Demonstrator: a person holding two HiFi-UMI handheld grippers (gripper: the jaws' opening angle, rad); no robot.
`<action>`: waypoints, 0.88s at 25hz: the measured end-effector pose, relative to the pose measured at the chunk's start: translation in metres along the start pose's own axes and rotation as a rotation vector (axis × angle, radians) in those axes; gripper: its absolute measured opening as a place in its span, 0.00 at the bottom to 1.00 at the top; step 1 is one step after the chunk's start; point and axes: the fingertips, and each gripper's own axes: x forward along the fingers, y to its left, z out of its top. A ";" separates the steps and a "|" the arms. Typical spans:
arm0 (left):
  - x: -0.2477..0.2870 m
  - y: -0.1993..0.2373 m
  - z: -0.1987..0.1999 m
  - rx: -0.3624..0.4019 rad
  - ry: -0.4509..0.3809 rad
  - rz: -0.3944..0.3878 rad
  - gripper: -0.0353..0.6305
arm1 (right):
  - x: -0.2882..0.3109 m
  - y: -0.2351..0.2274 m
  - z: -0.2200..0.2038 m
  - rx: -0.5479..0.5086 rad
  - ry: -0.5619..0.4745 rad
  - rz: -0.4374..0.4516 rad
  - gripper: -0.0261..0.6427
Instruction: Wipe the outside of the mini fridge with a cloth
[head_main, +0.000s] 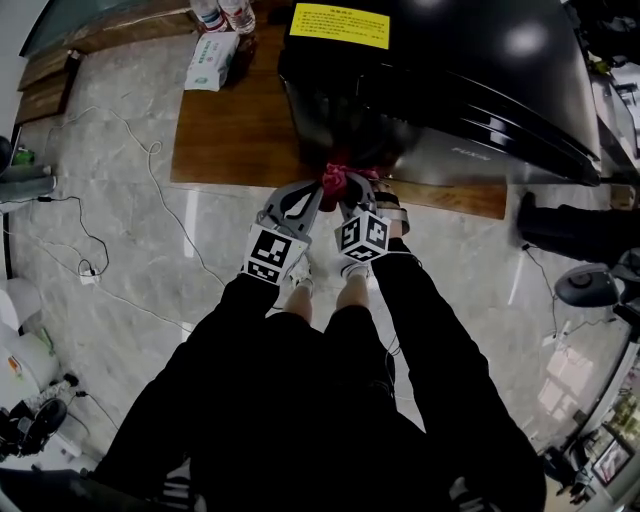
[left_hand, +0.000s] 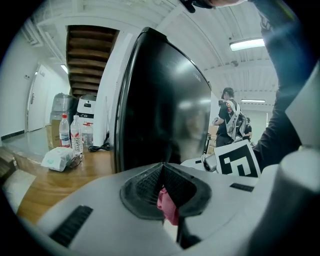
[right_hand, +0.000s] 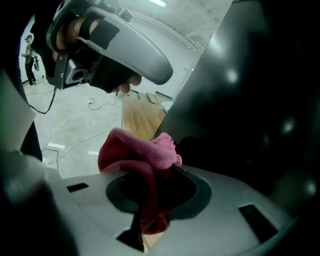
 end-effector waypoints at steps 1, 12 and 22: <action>-0.005 -0.001 0.006 -0.004 -0.006 0.002 0.06 | -0.009 -0.001 0.005 -0.010 -0.013 -0.002 0.19; -0.061 -0.046 0.098 0.038 -0.091 -0.112 0.06 | -0.154 -0.041 0.090 -0.024 -0.151 -0.221 0.19; -0.055 -0.129 0.203 0.081 -0.204 -0.211 0.06 | -0.296 -0.128 0.087 -0.017 -0.187 -0.522 0.19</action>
